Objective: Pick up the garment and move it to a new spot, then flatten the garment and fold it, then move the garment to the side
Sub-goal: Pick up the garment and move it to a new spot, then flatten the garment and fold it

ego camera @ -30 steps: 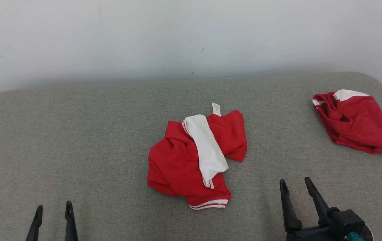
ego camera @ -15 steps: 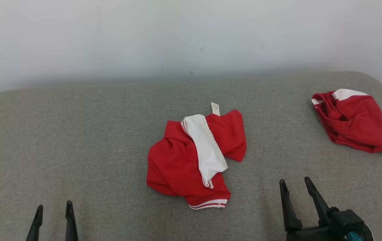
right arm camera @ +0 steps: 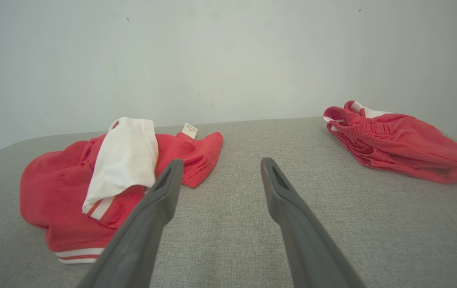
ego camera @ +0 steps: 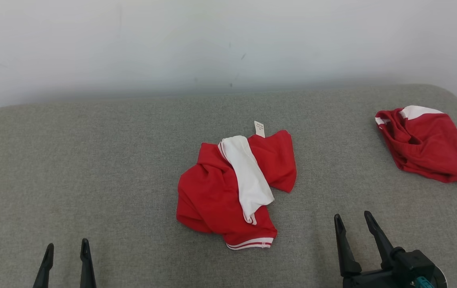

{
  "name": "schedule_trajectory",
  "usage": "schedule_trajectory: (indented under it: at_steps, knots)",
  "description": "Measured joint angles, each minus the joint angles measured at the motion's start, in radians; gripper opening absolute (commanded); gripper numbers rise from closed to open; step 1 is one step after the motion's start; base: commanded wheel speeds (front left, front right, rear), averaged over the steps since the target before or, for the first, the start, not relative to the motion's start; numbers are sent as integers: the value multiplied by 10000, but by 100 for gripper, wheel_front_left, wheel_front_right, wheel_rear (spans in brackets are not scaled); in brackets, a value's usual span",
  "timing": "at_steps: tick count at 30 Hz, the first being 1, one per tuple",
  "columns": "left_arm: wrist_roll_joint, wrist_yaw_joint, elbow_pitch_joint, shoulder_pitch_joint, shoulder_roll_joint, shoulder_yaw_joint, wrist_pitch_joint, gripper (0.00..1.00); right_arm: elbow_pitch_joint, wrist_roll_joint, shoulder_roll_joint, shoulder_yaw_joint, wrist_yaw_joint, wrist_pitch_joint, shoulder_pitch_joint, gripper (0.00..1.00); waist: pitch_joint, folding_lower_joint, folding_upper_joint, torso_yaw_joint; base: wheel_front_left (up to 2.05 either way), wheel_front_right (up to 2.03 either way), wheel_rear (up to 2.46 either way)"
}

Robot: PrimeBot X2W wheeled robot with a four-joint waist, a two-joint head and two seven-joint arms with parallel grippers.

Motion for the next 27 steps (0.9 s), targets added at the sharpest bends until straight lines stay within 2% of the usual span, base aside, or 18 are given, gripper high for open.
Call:
schedule_trajectory:
  at_steps: [12,15,21,27]
  knots:
    - [0,0,-10,-11,0,-15,-2,100,6,0,0,25,0,0,-14,100,45,0,0,-32,0,0,0]
    - [0,0,-15,-136,2,-297,-2,100,6,2,-2,19,0,-2,-17,100,61,0,0,-38,0,0,0]
    - [-96,0,107,-719,-2,-1787,-2,100,36,65,0,82,0,-2,-82,100,83,0,0,-78,0,0,0]
    - [-209,-2,754,-1977,-8,-3626,-4,100,81,167,0,198,0,-2,-207,100,179,0,0,-270,0,0,0]
